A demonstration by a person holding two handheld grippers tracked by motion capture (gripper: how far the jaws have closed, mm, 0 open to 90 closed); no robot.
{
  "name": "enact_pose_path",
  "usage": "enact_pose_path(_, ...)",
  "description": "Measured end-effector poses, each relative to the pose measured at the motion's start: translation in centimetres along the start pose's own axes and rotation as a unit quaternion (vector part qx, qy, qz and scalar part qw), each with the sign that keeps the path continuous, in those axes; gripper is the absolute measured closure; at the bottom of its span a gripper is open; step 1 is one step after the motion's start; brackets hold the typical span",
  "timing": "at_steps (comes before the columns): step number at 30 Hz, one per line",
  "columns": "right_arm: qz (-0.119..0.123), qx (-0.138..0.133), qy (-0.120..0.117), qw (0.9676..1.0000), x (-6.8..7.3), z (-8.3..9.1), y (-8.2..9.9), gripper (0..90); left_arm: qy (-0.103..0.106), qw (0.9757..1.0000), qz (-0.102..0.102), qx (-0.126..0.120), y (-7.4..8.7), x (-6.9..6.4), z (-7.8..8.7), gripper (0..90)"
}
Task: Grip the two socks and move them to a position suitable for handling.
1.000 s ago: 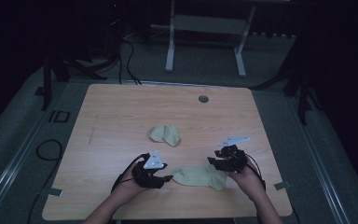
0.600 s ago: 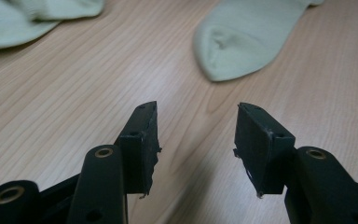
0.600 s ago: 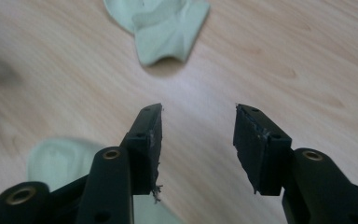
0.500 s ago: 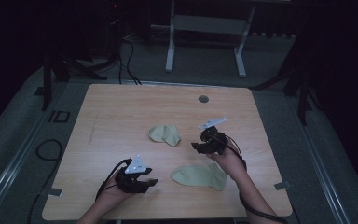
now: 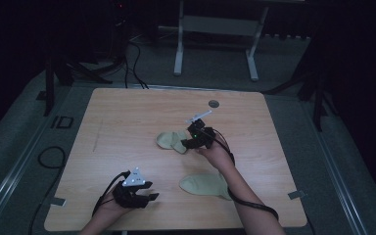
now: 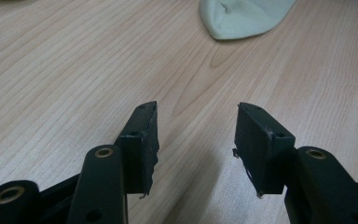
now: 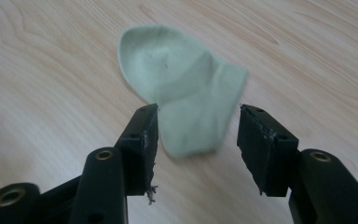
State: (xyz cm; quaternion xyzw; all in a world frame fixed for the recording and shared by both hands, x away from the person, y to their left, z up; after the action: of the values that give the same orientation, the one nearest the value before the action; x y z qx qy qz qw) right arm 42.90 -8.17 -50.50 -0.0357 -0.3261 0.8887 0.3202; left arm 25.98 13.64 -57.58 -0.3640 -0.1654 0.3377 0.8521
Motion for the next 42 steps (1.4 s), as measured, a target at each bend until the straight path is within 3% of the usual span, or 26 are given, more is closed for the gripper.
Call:
enact_pose_path(11,-0.012,0.036,0.006,0.9992,-0.2,-5.8,-3.1,39.5,0.0,1.0,0.005,-0.008,0.1,0.3,0.3,49.0)
enact_pose_path(17,-0.031,0.047,0.03,0.998,-0.6,-8.2,-3.4,36.6,-0.003,0.9999,0.006,-0.012,0.1,0.5,0.6,49.0)
enact_pose_path(21,-0.027,0.064,0.037,0.9969,-0.3,-9.5,-3.0,36.4,-0.006,0.9999,0.004,-0.011,0.1,0.4,0.6,49.1)
enact_pose_path(23,-0.024,0.059,0.038,0.9972,-0.2,-9.5,-3.0,40.3,-0.007,0.9999,0.003,-0.01,0.1,0.3,0.6,49.1)
enact_pose_path(25,-0.023,0.062,0.039,0.9971,0.0,-9.3,-3.0,56.6,-0.006,0.9999,0.002,-0.011,0.1,0.3,0.7,49.1)
enact_pose_path(31,-0.009,0.071,0.049,0.9962,0.1,-9.2,-3.0,79.7,-0.003,0.9999,0.008,-0.014,0.1,0.4,0.7,49.0)
enact_pose_path(36,-0.011,0.075,0.045,0.9961,-0.1,-8.7,-3.1,82.2,-0.001,0.9999,0.009,-0.015,0.1,0.4,0.6,48.9)
enact_pose_path(42,-0.008,0.058,0.048,0.9971,-0.6,-5.8,-3.5,82.4,0.001,0.9999,0.01,-0.012,0.2,0.4,0.6,48.9)
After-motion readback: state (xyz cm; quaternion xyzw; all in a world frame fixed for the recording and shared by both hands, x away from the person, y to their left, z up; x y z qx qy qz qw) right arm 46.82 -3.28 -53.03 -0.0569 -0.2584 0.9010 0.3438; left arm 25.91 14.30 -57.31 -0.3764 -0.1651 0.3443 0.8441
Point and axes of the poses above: each handheld gripper's, and its own axes: z roughly backward along the jaws, y roughly out of its underside, x roughly to its left, the point moved 2 cm from there along -z, roughly forward along the jaws, and after that the axes turned 11 degrees about -y, right-handed, at the moved point
